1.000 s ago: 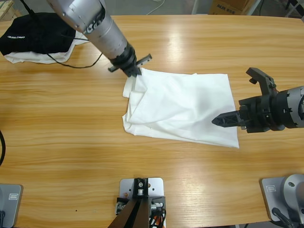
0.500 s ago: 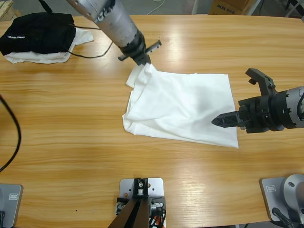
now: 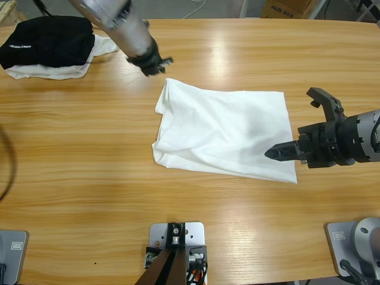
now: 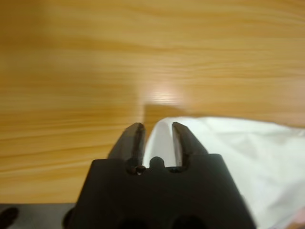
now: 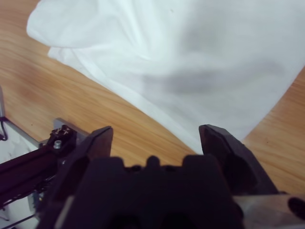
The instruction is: Fold clothes
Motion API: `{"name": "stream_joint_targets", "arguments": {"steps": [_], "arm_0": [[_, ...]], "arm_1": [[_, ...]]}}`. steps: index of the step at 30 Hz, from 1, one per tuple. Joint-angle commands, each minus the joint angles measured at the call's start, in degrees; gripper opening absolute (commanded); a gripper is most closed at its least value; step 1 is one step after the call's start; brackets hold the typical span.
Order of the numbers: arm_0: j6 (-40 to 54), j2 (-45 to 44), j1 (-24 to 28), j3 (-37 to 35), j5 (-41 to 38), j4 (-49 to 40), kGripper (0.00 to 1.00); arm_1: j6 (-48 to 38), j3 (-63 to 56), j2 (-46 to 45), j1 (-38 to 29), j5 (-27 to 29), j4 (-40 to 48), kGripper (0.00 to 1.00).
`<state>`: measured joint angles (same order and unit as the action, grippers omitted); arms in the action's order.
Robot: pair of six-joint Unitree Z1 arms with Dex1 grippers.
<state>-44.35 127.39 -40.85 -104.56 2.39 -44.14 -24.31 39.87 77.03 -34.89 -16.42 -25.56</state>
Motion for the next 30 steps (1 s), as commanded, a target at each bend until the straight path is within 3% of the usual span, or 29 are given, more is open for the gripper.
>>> {"name": "stream_joint_targets", "arguments": {"steps": [1, 5, 8, 12, 24, 30], "arm_0": [[11.3, -16.3, -5.2, 13.9, 3.3, -0.5, 0.99], [13.0, -22.2, -13.2, 24.1, -1.3, 6.7, 0.961], [9.2, -25.1, -13.4, 37.7, -8.7, 20.3, 0.913], [9.2, -26.1, -13.1, 46.6, -10.2, 27.3, 0.904], [5.5, -24.6, -13.2, 56.3, -14.7, 44.6, 0.899], [6.7, -25.1, -13.2, 56.3, -15.6, 43.7, 0.895]], "arm_1": [[-0.7, -2.1, 0.9, 0.7, -0.8, 1.4, 0.738], [-0.7, -2.2, 0.3, 0.7, -0.8, 1.5, 0.738], [-0.8, -2.3, -0.2, 0.7, -0.7, 1.5, 0.738], [-1.1, -2.5, -1.2, 0.7, -0.7, 1.5, 0.736], [-1.7, -3.1, -1.9, 0.7, -0.5, 2.1, 0.734], [-1.7, -3.3, -1.4, 0.7, -0.4, 2.5, 0.734]]}}
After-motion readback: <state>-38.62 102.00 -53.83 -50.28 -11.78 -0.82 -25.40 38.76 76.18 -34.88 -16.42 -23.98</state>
